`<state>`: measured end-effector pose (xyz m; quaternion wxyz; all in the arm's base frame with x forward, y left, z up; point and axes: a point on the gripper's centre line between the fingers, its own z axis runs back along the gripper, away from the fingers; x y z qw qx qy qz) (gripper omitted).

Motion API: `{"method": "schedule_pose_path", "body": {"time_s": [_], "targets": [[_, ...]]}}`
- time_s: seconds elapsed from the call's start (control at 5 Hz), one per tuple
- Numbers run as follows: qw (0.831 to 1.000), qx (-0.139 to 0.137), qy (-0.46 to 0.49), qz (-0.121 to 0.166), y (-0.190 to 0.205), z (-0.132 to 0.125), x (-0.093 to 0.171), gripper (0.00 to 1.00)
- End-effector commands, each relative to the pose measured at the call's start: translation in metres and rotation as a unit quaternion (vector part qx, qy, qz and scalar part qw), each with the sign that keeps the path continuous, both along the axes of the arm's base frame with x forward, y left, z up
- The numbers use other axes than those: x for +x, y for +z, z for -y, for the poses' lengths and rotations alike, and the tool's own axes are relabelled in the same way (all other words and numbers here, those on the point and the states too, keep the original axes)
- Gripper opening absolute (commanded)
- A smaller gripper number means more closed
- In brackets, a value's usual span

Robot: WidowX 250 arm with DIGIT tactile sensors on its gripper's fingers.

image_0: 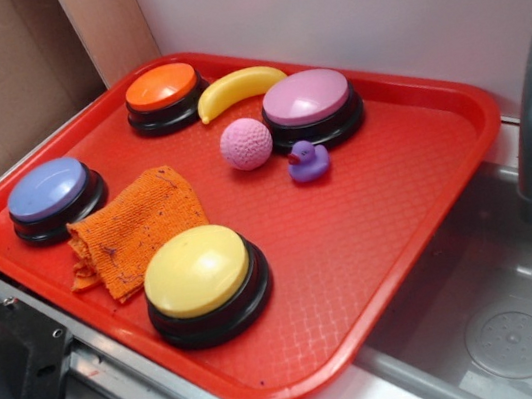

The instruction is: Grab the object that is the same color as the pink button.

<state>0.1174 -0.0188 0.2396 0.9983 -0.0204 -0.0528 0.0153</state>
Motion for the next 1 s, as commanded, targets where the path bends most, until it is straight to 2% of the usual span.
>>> {"method": "schedule_pose_path", "body": {"time_s": [0.0,0.2,0.4,0.8], "targets": [[0.999,0.006,-0.003,0.040,-0.037,-0.009,0.061,1.00],[0.997,0.019,-0.008,0.070,-0.071,-0.009,0.099,1.00],[0.994,0.054,-0.039,0.086,-0.108,-0.008,0.136,1.00],[0.993,0.070,-0.055,0.083,-0.164,-0.002,0.171,1.00]]}}
